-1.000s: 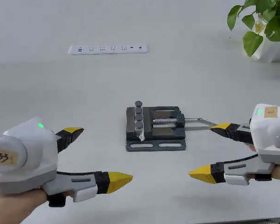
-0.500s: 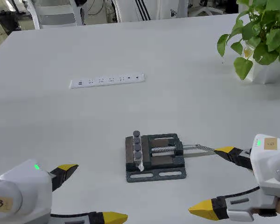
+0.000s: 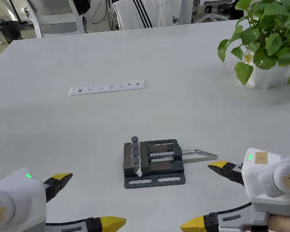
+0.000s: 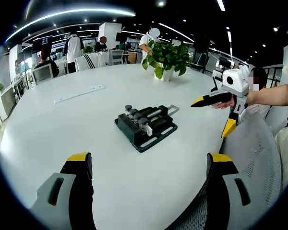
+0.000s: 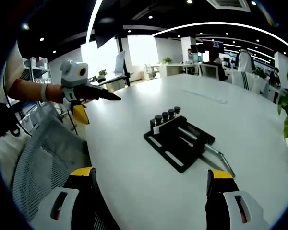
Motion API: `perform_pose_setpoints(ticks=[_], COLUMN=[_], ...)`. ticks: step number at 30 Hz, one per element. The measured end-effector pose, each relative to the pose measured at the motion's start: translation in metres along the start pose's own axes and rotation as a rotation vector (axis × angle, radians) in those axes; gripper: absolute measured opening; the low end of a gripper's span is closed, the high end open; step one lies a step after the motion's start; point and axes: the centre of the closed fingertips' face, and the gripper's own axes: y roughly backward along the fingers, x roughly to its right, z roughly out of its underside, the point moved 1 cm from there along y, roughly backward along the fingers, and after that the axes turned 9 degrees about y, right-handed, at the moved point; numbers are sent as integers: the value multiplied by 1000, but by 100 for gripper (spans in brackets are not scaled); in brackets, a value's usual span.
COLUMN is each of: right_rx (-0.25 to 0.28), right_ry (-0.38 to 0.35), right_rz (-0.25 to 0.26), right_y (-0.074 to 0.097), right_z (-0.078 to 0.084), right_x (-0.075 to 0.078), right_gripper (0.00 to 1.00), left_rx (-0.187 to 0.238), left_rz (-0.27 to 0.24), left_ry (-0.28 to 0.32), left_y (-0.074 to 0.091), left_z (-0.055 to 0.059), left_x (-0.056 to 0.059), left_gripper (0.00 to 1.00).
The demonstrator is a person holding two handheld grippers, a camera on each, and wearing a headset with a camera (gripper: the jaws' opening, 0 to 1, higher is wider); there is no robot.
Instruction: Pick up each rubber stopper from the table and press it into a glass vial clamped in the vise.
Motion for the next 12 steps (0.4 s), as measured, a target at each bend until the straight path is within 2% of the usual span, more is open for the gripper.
perform_pose_setpoints(ticks=[3,5,9,12], right_rx=[-1,4,13,8], right_ry=[18,30,30,52], right_rz=[-11,3,19,24], right_y=[-3,-2,-2,0], right_z=[-3,-6,-10,-13], right_x=[-3,0,4,1], right_gripper=[95,95,95,95], left_rx=[15,21,20,43], left_rz=[-17,-26,-28,-22], left_ry=[1,6,-2,-12], left_y=[2,2,-1,4], left_z=[2,4,5,1], left_x=[-5,-8,-3,0], left_gripper=[99,99,99,99])
